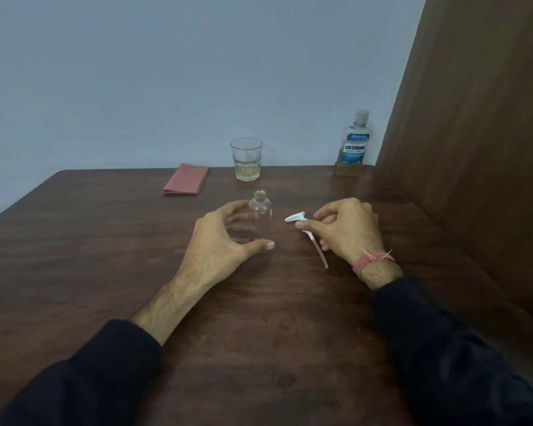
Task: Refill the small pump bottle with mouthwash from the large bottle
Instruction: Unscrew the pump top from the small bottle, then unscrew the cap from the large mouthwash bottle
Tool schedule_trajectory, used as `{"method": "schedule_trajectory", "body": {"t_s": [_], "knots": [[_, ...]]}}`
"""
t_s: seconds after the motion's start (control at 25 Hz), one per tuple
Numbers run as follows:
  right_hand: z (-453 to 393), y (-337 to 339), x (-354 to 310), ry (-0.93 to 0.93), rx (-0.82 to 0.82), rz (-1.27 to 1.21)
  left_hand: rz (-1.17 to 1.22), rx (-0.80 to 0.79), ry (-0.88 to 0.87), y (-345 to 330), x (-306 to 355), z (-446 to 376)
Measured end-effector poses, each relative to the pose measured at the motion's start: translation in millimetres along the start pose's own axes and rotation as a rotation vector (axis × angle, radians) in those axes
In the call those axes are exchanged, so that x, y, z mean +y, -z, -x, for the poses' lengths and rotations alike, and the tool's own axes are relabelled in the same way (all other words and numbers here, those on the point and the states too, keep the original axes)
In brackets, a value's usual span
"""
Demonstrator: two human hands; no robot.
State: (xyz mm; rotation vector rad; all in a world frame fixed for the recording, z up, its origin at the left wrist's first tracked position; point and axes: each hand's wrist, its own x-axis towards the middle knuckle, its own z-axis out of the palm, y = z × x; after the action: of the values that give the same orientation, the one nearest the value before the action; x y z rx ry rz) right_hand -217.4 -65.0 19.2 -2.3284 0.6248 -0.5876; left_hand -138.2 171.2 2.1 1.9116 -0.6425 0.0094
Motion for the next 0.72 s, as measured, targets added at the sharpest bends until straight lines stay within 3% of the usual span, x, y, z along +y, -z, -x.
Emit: {"method": "schedule_trajectory", "body": {"t_s": [0.24,0.4,0.56,0.72], "knots": [[-2,1,4,0.073,0.045,0.060,-0.012,0.031,-0.007,1,0,2],[-1,6,3,0.193,0.256,0.026,0.200,0.117,0.013,9,4,1],[1,14,-3,0.304,0.438,-0.185,-0.028,0.288,-0.188,13,7,9],[4,17,-6,0.388,0.516,-0.300,-0.293,0.463,-0.523,9,26,6]]}}
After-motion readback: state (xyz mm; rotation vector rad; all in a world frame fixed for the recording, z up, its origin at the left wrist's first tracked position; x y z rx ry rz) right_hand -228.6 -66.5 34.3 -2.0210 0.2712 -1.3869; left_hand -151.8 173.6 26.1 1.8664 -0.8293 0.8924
